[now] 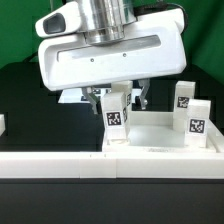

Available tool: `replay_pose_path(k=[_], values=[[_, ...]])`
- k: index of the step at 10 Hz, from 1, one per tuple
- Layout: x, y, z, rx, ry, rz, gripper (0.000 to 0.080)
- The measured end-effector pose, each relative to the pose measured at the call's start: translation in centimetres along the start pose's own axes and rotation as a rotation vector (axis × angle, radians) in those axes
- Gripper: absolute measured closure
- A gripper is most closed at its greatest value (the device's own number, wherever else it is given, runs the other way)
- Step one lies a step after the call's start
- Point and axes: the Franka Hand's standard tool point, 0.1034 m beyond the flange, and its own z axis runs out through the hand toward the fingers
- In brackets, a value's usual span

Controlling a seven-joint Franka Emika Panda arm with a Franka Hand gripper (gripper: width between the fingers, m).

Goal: Assemble square table

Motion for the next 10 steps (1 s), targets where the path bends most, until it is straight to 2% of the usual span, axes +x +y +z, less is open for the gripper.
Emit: replay_pose_path(k=[1,2,5,7,8,10], values=[[0.0,-0.1,0.0,0.005,0.0,0.056,0.0408],[0.0,-0.1,0.0,0.007,0.0,0.104,0.0511],[0.0,-0.3,0.1,0.012,-0.002,0.317,0.0511],[0.1,-0.6,0.3,-0.001,0.013,0.604,0.0511],[0.3,-0.7,0.3,0.006,0.026,0.739,0.0511],[0.5,-1.1,0.5,0.037,0.035,1.043,0.0509]])
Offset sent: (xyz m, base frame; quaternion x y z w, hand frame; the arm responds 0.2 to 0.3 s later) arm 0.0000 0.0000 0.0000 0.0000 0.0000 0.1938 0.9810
